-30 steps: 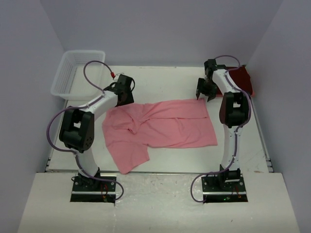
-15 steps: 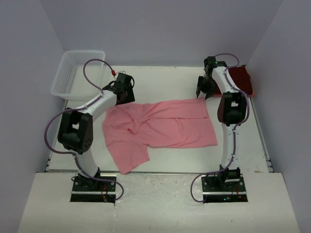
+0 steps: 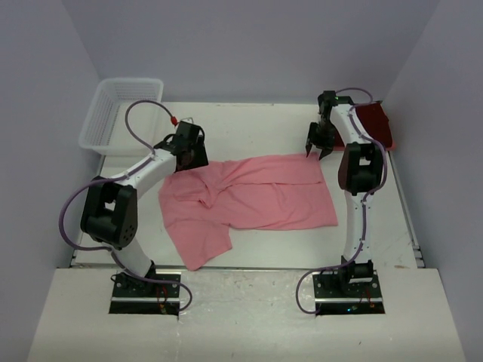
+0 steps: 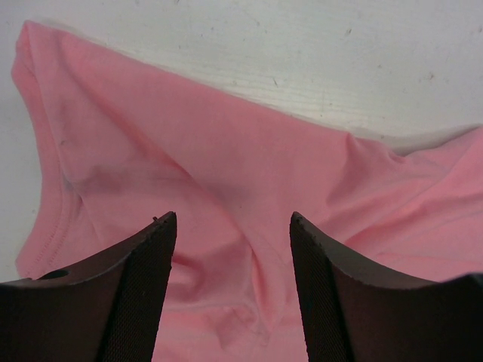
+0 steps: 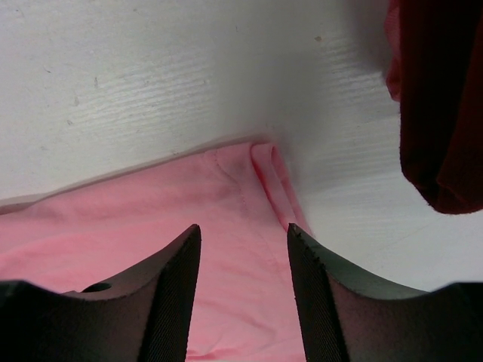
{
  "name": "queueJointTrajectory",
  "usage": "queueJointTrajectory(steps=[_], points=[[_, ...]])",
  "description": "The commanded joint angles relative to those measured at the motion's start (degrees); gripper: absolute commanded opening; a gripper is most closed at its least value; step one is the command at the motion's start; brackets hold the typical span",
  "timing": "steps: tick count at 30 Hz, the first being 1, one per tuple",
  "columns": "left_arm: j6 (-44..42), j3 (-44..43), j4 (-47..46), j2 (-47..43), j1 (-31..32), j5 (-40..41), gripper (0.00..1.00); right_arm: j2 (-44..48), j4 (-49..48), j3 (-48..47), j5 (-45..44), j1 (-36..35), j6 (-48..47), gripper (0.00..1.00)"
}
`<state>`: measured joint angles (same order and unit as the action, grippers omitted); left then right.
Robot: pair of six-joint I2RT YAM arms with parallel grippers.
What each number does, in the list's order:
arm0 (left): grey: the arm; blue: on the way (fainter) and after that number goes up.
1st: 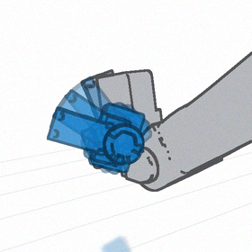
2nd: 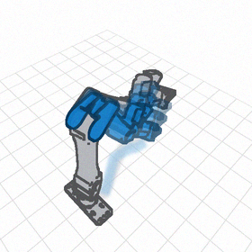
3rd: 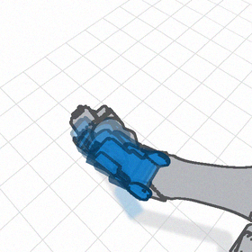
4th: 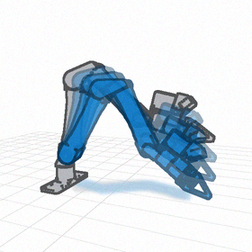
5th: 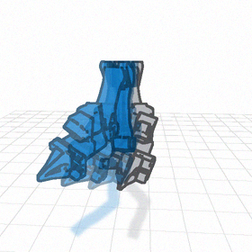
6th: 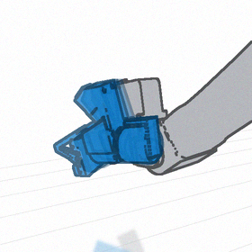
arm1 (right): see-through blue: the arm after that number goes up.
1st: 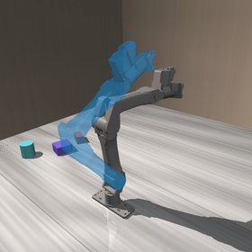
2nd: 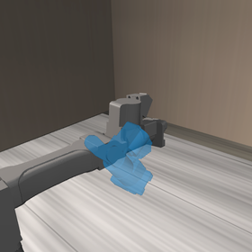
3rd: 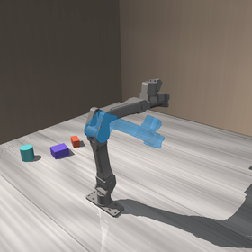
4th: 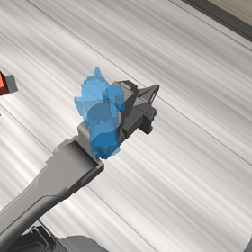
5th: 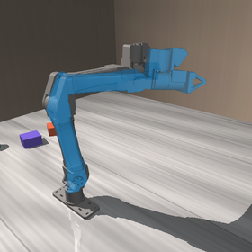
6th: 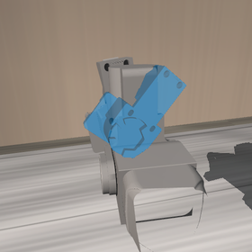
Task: Fold and stack the t-shirts
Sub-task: Fold the flattened tshirt in 1/3 of the way
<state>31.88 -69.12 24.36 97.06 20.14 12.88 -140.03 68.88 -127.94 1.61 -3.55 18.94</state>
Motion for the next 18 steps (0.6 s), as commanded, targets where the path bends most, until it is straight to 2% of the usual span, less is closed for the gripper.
queueJointTrajectory(steps=[1, 8, 9, 10, 15, 18], points=[[0.1, 1.7, -2.6, -2.5, -0.1, -1.5, 0.63, -0.3, 3.4, -2.0, 2.0, 0.6, 0.9, 0.50], [-1.1, 2.0, -3.7, -2.4, 0.8, -3.1, 0.63, 1.1, 1.8, 1.2, 3.2, 1.1, 0.7, 0.50], [-1.9, 1.7, -4.3, -2.3, 1.3, -4.0, 0.63, 1.5, -0.1, 1.8, 2.4, 1.1, 0.9, 0.51], [-2.9, 1.5, -6.3, -2.3, 3.0, -6.0, 0.63, 3.2, -1.7, 4.0, 1.5, 1.1, 1.1, 0.55], [-6.6, -2.2, -11.9, -1.6, 10.6, -6.5, 0.63, 11.6, -16.9, 15.2, -0.8, 0.6, 3.5, 0.62], [-5.8, -5.9, -13.3, 0.8, 13.2, -9.6, 0.63, 14.9, -19.6, 18.3, 1.1, 0.6, 3.6, 0.64]])
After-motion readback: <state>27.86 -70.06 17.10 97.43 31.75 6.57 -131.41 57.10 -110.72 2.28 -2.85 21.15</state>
